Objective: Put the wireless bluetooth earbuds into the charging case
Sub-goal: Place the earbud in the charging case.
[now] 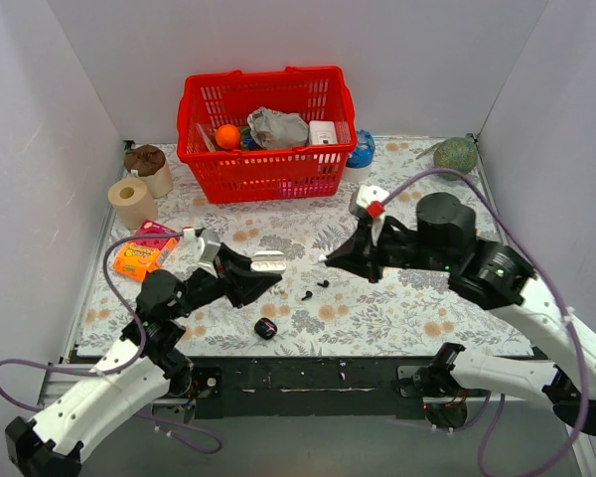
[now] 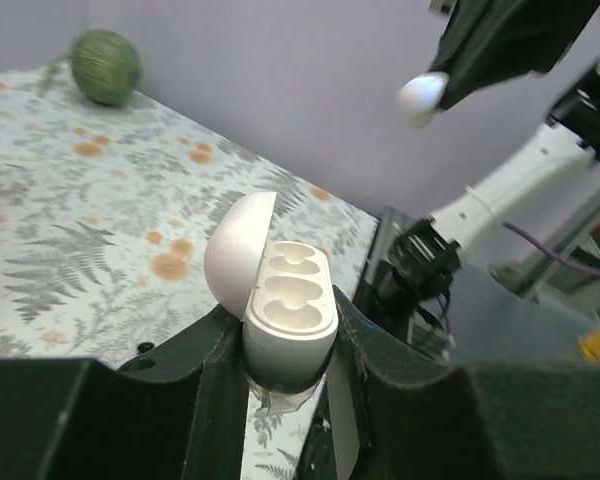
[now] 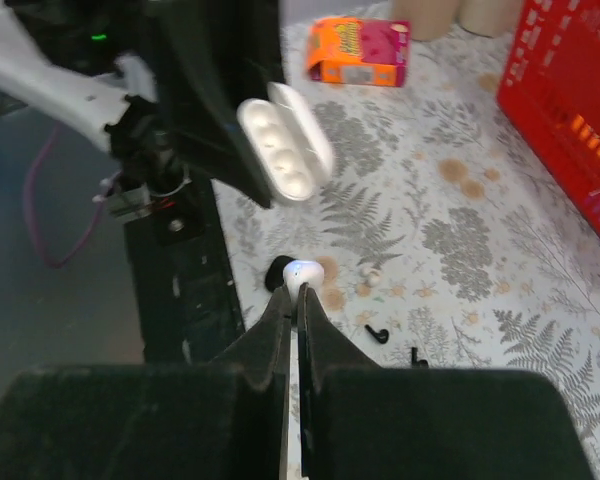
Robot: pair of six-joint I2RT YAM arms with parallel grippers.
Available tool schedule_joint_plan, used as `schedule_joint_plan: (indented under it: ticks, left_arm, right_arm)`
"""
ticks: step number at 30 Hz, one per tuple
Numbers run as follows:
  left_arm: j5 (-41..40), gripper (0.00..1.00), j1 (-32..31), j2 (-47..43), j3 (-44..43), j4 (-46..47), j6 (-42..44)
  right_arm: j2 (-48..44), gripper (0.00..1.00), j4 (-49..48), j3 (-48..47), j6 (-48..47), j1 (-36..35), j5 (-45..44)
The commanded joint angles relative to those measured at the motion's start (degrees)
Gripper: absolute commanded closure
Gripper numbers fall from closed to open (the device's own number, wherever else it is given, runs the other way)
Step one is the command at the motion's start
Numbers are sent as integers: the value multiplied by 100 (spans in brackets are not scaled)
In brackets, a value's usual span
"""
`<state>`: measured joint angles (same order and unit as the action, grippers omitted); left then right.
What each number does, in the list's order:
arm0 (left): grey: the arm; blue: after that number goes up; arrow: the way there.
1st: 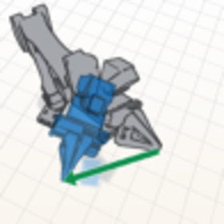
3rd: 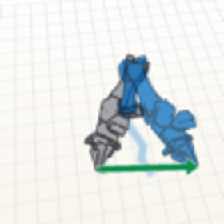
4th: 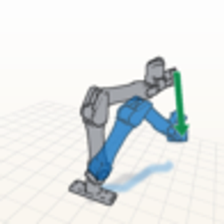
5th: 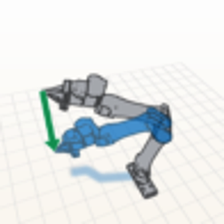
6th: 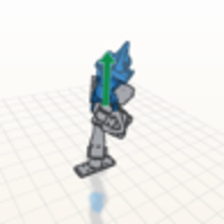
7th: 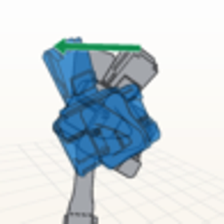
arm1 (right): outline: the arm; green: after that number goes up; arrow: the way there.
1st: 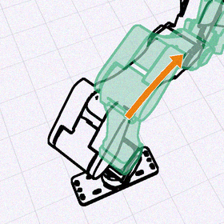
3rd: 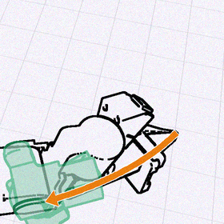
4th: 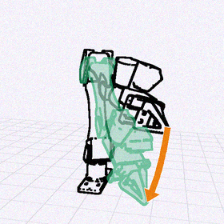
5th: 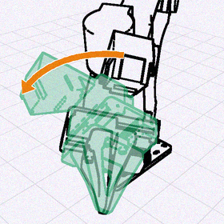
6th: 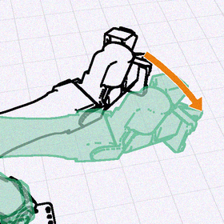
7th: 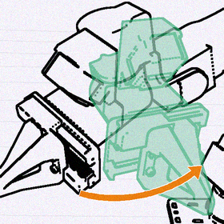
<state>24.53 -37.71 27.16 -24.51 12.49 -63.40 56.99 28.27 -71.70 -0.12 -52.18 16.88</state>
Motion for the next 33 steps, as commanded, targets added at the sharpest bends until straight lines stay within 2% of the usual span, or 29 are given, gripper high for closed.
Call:
schedule_joint_plan:
  ticks: [1,6,11,15,21,33]
  left_arm:
    - [1930,100,10,719,-98,1550,-67]
    - [3055,100,10,1651,-369,2353,-313]
    - [3426,100,10,2118,-651,2662,-507]
    - [3523,100,1,2189,-686,2733,-534]
    - [3444,100,-61,2022,-678,2065,-77]
    - [3198,100,-280,2057,-642,2047,46]
  right_arm:
    - [-126,99,1962,-642,-682,-265,1247]
    - [-162,99,2033,-898,-770,-468,1687]
    - [5,99,1972,-881,-823,-697,1590]
    - [23,99,1630,-767,-797,-706,1555]
    - [-74,99,734,-415,-507,-723,1449]
    - [189,99,65,-186,-252,-820,1081]
